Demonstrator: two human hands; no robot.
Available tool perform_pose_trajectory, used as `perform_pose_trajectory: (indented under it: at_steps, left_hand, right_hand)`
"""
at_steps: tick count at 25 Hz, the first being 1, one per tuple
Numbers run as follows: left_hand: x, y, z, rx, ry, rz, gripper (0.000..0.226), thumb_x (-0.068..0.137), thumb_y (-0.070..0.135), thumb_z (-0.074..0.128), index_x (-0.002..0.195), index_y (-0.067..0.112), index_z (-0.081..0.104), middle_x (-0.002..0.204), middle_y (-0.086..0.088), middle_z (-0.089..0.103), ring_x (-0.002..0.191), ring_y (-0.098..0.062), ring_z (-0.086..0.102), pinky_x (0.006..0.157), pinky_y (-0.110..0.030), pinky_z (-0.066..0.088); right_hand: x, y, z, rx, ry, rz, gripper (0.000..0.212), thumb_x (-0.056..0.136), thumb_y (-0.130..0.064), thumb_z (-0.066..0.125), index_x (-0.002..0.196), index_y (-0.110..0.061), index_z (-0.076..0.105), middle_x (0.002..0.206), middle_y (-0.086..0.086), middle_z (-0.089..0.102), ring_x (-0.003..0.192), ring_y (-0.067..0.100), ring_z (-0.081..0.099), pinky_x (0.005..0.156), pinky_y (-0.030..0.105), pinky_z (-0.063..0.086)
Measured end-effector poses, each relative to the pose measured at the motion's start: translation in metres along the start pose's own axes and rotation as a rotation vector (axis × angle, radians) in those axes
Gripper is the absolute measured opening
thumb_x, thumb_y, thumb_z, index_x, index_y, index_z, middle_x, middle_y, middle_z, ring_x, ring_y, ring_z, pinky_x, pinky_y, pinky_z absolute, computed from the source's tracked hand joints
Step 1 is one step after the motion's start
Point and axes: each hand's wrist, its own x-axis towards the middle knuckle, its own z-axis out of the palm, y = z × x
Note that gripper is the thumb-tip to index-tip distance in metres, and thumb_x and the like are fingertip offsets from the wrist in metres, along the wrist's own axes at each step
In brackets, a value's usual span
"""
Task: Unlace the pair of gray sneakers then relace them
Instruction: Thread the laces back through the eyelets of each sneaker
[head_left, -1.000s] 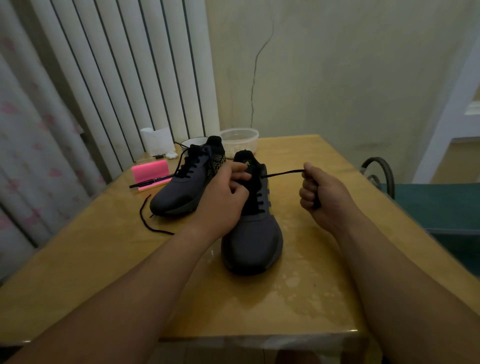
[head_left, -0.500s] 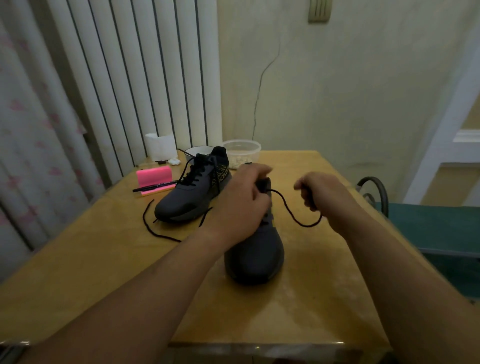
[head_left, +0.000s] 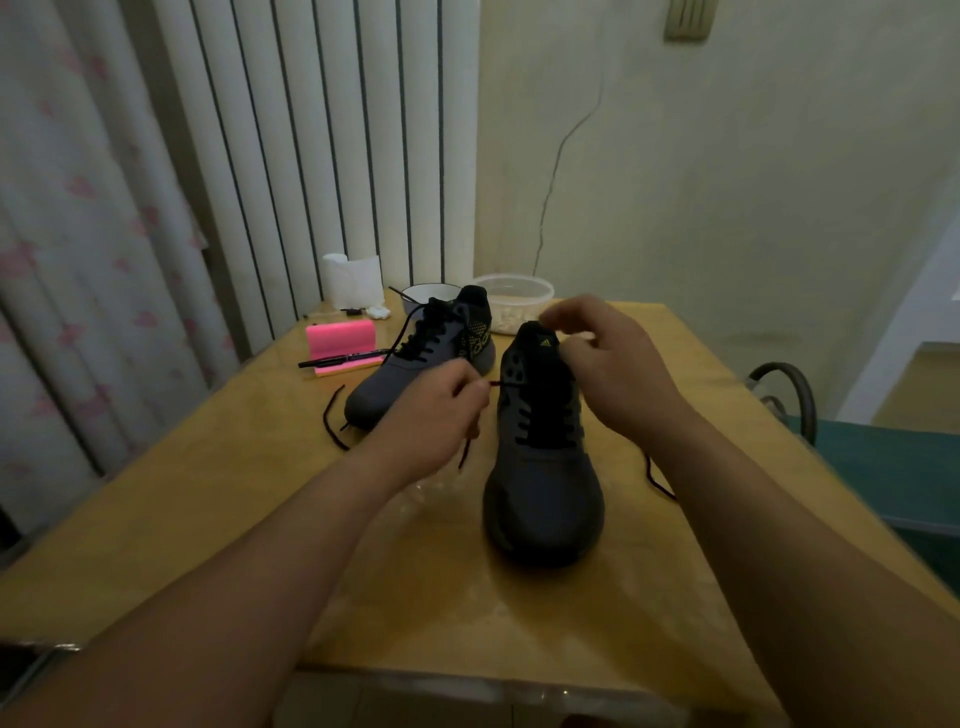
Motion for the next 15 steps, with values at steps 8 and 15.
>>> perform_pose_trajectory:
  at_steps: [8, 15]
  left_hand:
    - [0.015, 0.013, -0.034, -0.024, 0.09, 0.105, 0.026, 0.105, 0.044, 0.058, 0.097, 0.022, 0.068, 0.073, 0.006, 0.056, 0.059, -0.002, 0.049, 0.057, -0.023, 0.041]
    - [0.005, 0.001, -0.03, -0.277, 0.015, -0.003, 0.037, 0.11, 0.043, 0.046, 0.106, 0.015, 0.068, 0.06, 0.004, 0.045, 0.055, -0.019, 0.041, 0.053, -0.031, 0.037]
  right_hand:
    - [0.024, -0.02, -0.011, 0.108, -0.108, 0.166, 0.013, 0.1, -0.018, 0.06, 0.101, -0.009, 0.07, 0.078, 0.009, 0.067, 0.068, 0.019, 0.065, 0.083, 0.053, 0.06]
    - [0.029, -0.044, -0.061, 0.59, -0.053, 0.181, 0.003, 0.101, -0.012, 0.058, 0.102, -0.01, 0.06, 0.069, -0.001, 0.044, 0.054, 0.013, 0.037, 0.048, 0.026, 0.036]
